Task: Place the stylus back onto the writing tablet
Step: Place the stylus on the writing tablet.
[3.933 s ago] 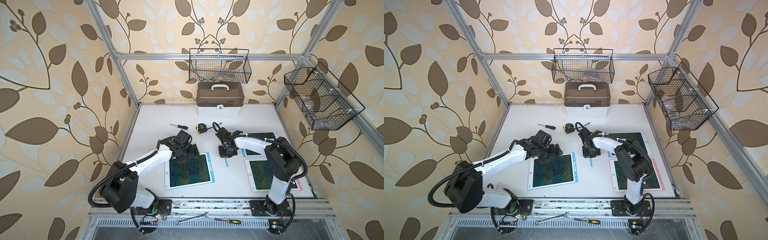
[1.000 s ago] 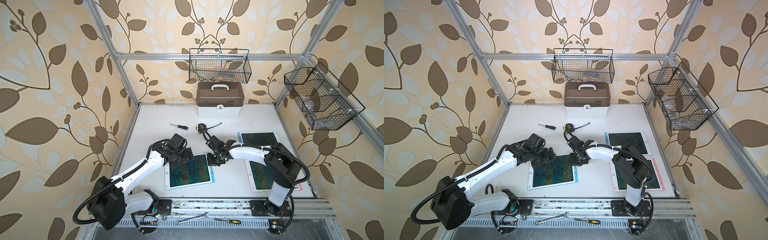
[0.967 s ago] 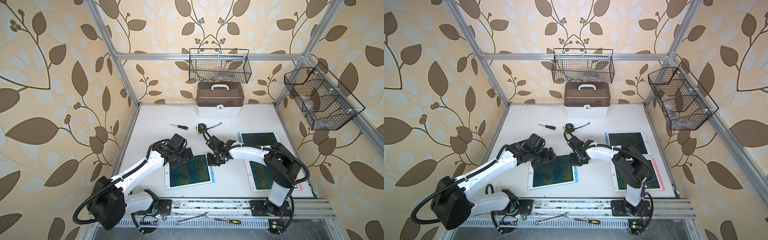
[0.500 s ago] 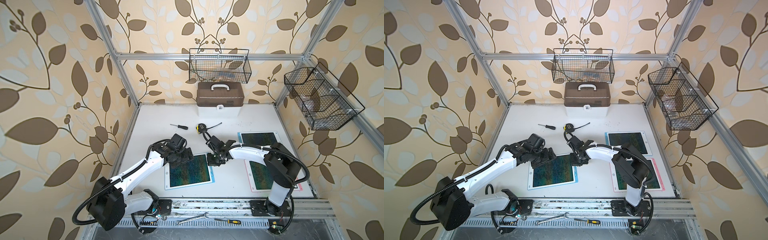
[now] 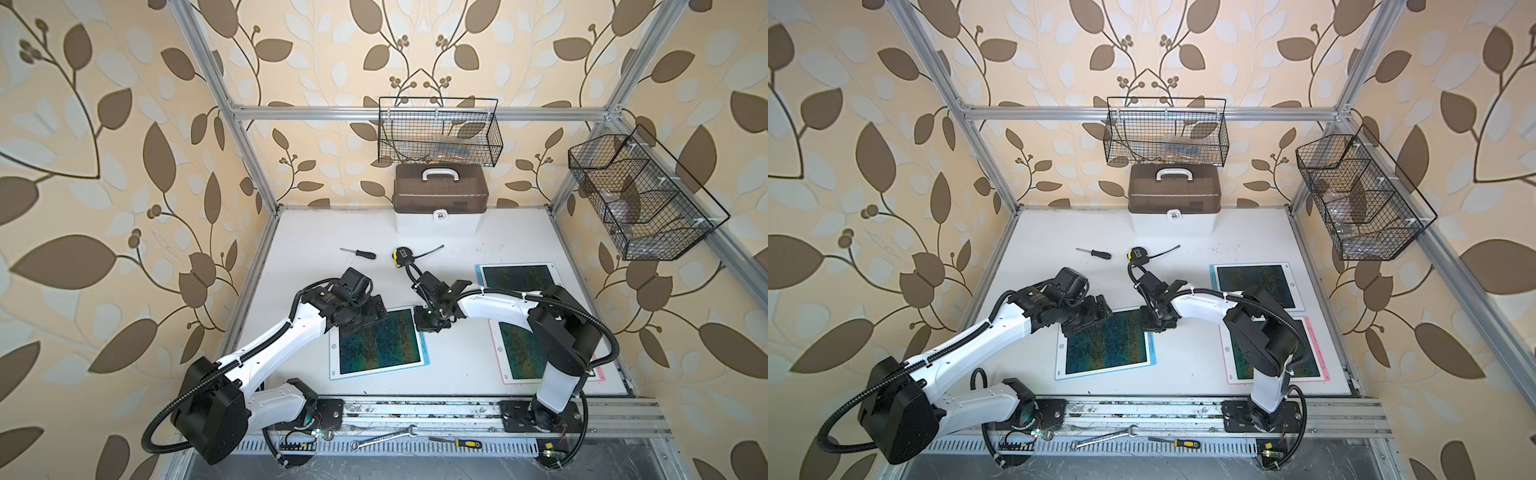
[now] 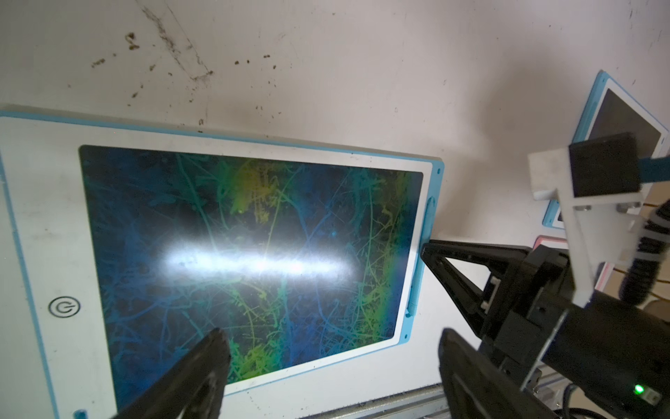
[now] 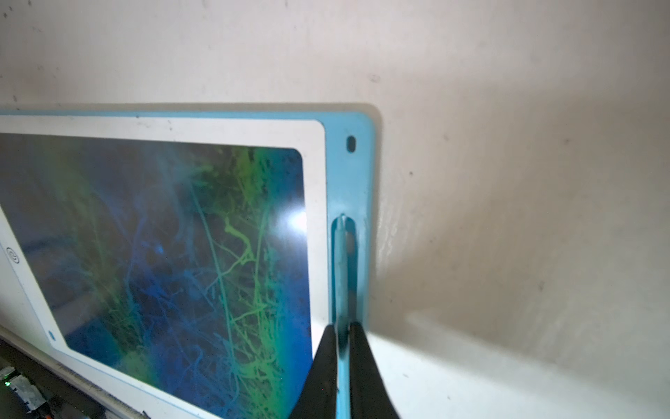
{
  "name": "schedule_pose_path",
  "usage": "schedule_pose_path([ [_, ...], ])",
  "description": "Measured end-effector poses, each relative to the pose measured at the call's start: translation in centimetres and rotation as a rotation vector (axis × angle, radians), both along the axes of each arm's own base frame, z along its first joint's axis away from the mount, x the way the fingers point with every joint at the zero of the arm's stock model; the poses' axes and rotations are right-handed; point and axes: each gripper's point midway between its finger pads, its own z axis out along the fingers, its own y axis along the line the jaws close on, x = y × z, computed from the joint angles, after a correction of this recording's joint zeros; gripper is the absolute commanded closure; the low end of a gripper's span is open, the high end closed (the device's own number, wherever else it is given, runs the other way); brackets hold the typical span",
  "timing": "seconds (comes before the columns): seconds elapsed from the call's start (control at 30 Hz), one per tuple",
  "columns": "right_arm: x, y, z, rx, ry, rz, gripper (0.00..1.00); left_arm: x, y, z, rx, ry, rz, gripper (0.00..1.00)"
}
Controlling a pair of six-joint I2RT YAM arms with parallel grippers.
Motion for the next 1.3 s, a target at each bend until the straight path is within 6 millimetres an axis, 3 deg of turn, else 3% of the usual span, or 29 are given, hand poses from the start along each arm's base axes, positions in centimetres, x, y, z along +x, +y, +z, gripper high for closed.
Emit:
schedule_pose_path([
  [0.6, 0.17, -0.37, 0.02, -0.021, -0.008, -0.007, 0.92, -0.32, 0.24, -0.24, 0.006, 0.006, 0.001, 0.09],
  [1.3, 0.19, -0.26, 0.19, -0.067, -0.014, 0.007, 0.90, -0.42, 0.30, -0.14, 0.003, 0.002, 0.001, 0.09],
])
